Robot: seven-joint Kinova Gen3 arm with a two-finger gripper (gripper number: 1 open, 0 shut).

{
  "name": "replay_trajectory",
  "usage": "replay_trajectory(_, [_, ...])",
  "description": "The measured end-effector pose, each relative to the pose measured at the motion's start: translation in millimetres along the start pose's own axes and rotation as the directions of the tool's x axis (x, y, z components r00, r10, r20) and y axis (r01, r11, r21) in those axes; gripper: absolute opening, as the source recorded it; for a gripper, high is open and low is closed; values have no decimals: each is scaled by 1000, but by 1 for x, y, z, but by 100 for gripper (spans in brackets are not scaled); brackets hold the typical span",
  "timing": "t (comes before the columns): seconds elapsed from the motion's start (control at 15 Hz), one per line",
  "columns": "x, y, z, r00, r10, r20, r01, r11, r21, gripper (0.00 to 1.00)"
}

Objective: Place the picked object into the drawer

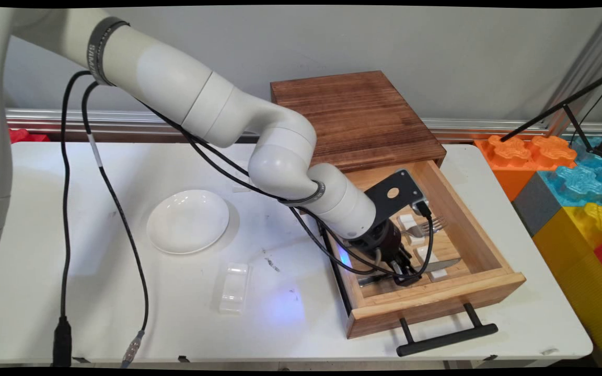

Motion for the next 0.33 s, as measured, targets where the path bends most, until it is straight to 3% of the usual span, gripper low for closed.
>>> replay_trajectory(0.33, [2,-2,-1,1000,1,-10,-1,1000,-2,100])
